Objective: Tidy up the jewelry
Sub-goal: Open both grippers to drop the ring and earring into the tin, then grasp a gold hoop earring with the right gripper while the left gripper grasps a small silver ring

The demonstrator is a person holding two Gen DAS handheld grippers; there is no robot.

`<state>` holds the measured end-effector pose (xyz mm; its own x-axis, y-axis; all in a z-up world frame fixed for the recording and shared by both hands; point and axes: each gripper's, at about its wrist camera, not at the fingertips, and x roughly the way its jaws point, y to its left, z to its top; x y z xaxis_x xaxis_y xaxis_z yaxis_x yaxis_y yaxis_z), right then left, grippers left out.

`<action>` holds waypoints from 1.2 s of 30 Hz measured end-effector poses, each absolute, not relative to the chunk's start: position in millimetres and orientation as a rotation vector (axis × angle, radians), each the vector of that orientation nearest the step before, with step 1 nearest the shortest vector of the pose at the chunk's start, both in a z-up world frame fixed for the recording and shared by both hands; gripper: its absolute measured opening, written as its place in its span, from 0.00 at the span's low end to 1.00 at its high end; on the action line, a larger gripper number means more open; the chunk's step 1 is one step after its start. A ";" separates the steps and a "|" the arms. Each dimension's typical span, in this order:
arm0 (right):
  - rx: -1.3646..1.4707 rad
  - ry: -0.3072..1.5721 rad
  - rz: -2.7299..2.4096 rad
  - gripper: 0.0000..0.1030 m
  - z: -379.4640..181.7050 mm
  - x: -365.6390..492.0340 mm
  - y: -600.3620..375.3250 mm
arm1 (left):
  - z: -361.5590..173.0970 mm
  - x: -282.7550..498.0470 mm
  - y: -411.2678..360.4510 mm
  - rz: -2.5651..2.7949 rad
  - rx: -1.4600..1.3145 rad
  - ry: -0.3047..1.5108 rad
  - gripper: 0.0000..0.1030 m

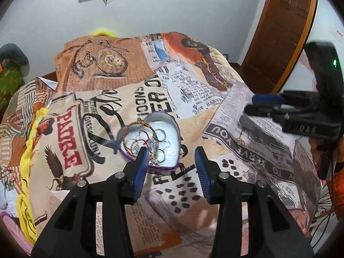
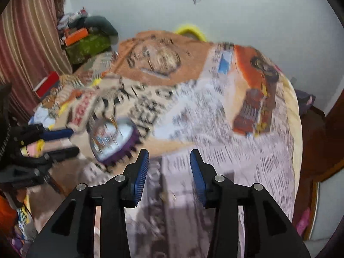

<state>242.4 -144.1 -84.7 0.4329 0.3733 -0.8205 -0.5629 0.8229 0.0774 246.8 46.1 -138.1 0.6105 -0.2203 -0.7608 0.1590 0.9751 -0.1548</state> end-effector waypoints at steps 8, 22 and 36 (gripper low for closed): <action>-0.222 1.076 0.614 0.35 -130.2 236.2 -149.6 | -151.9 246.1 32.6 -0.231 -0.065 0.935 0.42; -0.199 1.044 0.643 0.19 -141.2 222.5 -150.3 | -153.1 221.4 8.7 -0.276 -0.044 0.966 0.42; -0.157 0.974 0.661 0.18 -110.3 192.0 -162.0 | -161.6 200.9 -32.9 -0.399 -0.046 1.004 0.42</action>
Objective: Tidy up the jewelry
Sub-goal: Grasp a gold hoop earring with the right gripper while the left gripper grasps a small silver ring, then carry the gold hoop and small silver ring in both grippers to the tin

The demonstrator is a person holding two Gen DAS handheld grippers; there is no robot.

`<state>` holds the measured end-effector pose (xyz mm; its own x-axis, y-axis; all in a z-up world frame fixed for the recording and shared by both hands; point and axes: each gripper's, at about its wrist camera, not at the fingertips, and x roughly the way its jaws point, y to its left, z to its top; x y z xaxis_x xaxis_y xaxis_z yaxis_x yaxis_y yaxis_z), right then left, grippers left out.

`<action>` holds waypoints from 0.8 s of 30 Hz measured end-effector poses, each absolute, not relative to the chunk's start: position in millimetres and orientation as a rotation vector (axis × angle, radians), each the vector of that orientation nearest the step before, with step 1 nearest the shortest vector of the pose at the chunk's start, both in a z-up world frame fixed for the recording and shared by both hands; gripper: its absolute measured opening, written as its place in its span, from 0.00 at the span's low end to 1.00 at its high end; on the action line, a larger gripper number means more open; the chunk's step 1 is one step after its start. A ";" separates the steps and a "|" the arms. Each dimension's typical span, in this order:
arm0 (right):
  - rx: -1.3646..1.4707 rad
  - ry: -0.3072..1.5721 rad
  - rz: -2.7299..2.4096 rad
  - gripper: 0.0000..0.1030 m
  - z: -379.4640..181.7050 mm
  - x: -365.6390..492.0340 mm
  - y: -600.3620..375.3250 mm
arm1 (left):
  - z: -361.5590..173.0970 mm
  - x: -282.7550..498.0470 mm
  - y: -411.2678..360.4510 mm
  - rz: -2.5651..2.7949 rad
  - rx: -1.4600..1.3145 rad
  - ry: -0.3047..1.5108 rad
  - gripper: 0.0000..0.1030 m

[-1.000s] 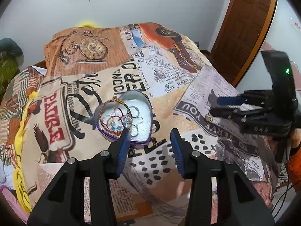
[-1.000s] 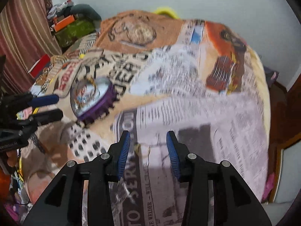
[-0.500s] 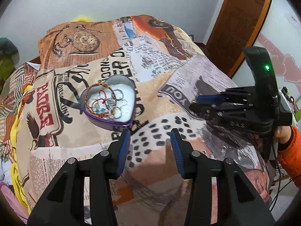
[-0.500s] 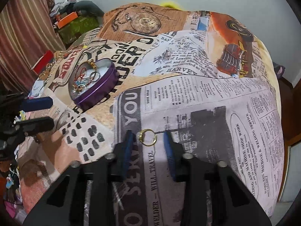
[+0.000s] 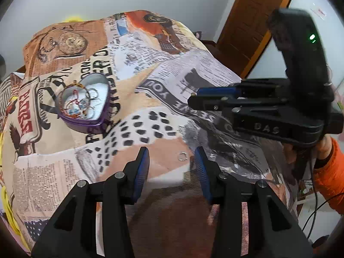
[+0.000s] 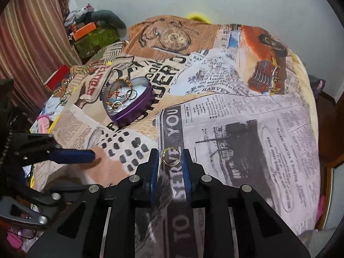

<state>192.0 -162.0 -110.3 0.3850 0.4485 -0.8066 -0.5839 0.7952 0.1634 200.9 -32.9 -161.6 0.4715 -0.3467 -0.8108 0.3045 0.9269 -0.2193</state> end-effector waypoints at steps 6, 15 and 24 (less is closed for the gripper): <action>-0.162 0.954 0.656 0.18 -104.6 182.4 -170.4 | -173.8 195.5 -50.9 -0.432 0.001 1.011 0.15; -0.157 0.923 0.664 0.19 -97.4 177.2 -168.1 | -174.3 198.1 -49.8 -0.421 -0.012 1.004 0.00; -0.144 0.897 0.673 0.19 -90.6 178.1 -165.0 | -170.8 202.9 -31.0 -0.415 -0.095 1.027 0.06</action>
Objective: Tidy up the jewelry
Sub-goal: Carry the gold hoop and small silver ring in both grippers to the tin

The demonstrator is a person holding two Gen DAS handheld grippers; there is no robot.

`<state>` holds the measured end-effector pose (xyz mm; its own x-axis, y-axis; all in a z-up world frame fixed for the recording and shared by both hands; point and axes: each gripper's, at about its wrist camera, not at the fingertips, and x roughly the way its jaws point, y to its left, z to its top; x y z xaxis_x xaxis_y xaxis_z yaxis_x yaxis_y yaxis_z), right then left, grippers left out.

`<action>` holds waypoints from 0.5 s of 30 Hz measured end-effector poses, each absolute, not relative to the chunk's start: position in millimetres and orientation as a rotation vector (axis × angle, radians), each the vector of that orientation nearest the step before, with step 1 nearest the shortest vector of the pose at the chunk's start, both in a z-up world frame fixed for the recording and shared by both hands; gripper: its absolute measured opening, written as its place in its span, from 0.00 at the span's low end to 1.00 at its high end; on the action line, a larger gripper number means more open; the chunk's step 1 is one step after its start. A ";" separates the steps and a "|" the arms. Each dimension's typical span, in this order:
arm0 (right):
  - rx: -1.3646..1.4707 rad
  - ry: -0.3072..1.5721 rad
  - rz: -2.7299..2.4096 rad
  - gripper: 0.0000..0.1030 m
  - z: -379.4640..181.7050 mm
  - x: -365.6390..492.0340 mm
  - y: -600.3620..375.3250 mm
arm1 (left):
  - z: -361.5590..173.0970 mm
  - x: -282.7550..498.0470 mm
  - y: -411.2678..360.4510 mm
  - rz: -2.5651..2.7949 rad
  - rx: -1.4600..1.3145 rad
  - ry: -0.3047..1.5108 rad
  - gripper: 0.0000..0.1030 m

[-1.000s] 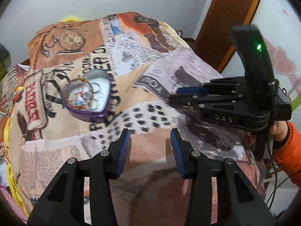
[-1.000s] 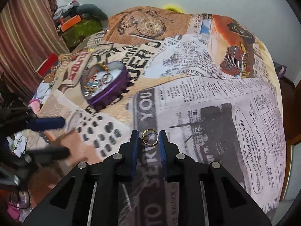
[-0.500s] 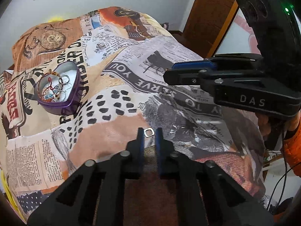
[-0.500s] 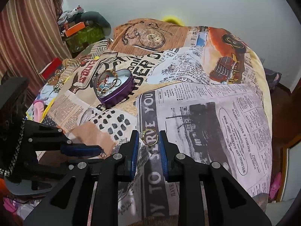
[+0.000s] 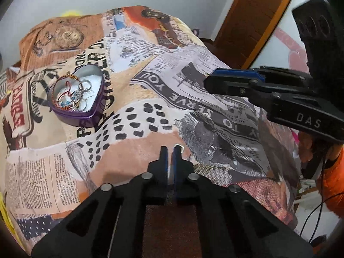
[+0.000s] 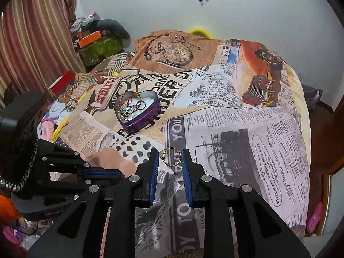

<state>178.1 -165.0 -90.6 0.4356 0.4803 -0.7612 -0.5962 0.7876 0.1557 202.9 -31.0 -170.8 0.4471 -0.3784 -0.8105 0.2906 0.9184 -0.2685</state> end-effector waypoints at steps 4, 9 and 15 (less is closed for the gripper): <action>-0.134 0.907 0.673 0.19 -92.6 179.4 -167.2 | -170.5 205.4 -30.5 -0.427 -0.119 1.022 0.24; -0.140 0.918 0.670 0.19 -96.0 177.6 -169.0 | -174.8 208.8 -42.0 -0.418 -0.067 1.011 0.23; -0.133 0.920 0.674 0.19 -95.4 177.1 -169.5 | -175.8 209.0 -43.0 -0.397 -0.033 0.999 0.08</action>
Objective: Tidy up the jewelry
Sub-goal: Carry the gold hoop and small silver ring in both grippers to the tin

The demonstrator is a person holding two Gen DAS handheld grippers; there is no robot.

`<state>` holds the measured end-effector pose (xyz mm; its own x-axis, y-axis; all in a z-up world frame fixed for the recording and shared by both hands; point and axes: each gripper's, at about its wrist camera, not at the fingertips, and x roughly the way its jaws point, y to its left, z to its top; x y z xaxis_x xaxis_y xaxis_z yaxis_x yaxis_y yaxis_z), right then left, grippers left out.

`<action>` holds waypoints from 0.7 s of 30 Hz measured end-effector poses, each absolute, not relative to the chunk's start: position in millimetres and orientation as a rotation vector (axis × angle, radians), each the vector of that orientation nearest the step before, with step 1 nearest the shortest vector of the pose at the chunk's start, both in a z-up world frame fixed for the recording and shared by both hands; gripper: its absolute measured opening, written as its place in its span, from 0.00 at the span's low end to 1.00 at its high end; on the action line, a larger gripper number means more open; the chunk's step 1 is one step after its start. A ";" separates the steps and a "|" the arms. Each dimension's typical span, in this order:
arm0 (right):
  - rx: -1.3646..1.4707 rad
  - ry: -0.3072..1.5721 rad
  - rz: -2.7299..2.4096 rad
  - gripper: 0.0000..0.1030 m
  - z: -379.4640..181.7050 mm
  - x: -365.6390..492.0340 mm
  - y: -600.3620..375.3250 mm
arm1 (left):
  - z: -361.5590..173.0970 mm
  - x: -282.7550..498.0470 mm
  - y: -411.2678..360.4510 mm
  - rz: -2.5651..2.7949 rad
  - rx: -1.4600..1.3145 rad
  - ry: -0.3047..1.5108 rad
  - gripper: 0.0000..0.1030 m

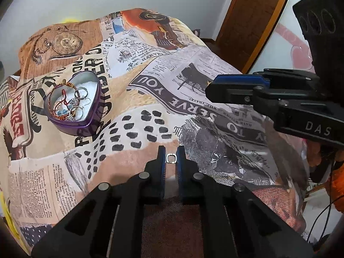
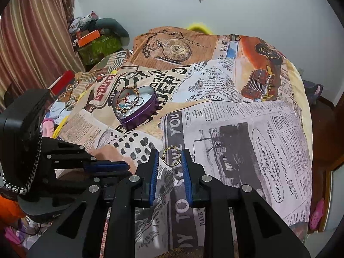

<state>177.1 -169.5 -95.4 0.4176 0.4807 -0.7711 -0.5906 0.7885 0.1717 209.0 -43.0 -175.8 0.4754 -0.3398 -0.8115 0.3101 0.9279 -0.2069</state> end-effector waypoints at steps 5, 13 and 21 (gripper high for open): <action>-0.132 0.913 0.689 0.19 -92.8 178.4 -161.4 | -172.3 208.0 -31.6 -0.364 -0.034 0.983 0.08; -0.117 0.888 0.742 0.19 -88.0 189.3 -128.1 | -158.6 220.2 17.7 -0.272 -0.091 0.932 0.08; -0.116 0.895 0.793 0.19 -92.2 211.5 -84.0 | -149.4 243.2 58.5 -0.196 -0.103 0.876 0.08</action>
